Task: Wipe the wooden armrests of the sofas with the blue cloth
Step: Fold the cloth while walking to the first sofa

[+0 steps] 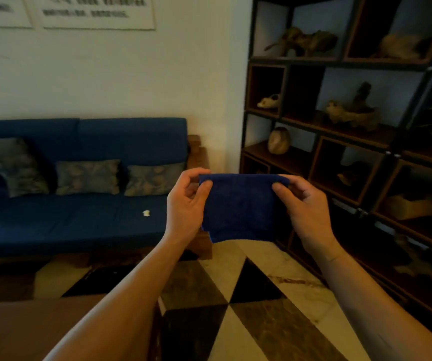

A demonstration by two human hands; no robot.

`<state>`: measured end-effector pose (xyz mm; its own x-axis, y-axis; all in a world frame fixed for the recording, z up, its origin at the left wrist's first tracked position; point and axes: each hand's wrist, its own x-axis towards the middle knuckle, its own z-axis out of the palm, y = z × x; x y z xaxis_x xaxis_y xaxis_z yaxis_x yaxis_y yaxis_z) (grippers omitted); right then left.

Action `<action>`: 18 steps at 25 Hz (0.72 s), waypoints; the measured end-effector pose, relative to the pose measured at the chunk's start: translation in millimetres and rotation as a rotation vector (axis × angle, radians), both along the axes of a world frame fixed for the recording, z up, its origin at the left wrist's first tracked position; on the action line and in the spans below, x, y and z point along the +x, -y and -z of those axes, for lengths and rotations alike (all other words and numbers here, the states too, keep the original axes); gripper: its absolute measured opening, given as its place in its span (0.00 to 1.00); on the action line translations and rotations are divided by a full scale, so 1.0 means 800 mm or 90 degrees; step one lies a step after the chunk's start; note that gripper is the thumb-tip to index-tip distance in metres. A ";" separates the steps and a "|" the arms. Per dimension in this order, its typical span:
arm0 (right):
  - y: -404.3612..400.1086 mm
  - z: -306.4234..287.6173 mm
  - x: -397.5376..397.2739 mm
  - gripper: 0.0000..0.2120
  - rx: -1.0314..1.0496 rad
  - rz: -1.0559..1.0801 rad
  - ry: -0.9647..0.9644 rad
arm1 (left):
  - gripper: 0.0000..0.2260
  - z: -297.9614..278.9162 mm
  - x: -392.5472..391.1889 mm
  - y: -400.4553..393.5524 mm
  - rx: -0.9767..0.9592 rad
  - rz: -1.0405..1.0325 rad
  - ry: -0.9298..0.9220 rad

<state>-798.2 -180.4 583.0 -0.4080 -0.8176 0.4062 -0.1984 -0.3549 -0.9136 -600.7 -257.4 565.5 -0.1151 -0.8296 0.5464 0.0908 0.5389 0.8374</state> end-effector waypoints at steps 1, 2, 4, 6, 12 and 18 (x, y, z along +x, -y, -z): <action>0.015 0.000 -0.001 0.07 -0.001 -0.021 0.003 | 0.09 0.001 0.003 0.008 -0.004 -0.027 0.004; 0.029 0.000 -0.004 0.08 -0.002 -0.042 0.002 | 0.09 0.000 0.004 0.015 -0.008 -0.054 0.011; 0.056 -0.004 -0.012 0.08 -0.002 -0.082 -0.008 | 0.09 -0.002 0.002 0.027 -0.017 -0.096 0.030; 0.075 -0.008 -0.018 0.08 -0.002 -0.104 -0.013 | 0.09 -0.006 0.001 0.036 -0.016 -0.121 0.041; 0.114 -0.014 -0.043 0.07 -0.011 -0.144 -0.011 | 0.11 -0.015 -0.020 0.066 -0.025 -0.162 0.040; 0.148 -0.003 -0.077 0.08 0.006 -0.154 -0.002 | 0.10 0.001 -0.051 0.096 -0.012 -0.155 0.048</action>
<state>-859.8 -299.2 585.4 -0.1979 -0.8955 0.3986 -0.1116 -0.3834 -0.9168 -641.6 -334.3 564.9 0.0455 -0.8272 0.5600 -0.1064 0.5534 0.8261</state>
